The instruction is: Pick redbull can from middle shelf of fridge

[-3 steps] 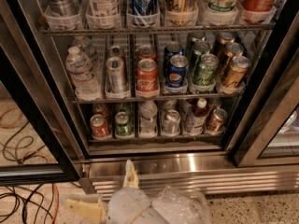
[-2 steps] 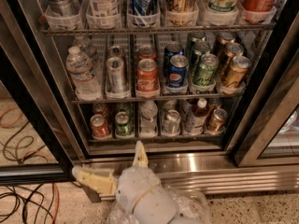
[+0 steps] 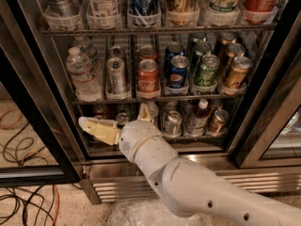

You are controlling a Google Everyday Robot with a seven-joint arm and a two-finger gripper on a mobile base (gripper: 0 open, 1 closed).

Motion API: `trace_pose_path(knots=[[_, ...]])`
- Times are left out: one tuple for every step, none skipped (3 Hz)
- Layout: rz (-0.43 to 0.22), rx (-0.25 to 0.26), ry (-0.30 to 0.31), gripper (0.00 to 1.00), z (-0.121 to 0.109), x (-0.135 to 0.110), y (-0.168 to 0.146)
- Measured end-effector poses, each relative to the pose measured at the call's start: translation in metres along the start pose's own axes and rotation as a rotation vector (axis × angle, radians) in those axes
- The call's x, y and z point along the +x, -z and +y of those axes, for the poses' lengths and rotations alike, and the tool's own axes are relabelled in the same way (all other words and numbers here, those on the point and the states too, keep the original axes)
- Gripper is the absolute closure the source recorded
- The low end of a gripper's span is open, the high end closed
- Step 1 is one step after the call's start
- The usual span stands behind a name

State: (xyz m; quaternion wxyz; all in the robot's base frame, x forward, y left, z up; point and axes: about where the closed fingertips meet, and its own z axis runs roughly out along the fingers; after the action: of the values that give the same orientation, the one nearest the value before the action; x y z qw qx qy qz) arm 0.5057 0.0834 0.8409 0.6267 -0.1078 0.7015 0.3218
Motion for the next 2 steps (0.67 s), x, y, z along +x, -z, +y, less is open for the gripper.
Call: trace_pose_path(knots=[[0.000,0.000,0.000,0.00,0.0000,0.0002,0.0001],[-0.009,0.052,0.047,0.00,-0.0070,-0.0034,-0.0054]])
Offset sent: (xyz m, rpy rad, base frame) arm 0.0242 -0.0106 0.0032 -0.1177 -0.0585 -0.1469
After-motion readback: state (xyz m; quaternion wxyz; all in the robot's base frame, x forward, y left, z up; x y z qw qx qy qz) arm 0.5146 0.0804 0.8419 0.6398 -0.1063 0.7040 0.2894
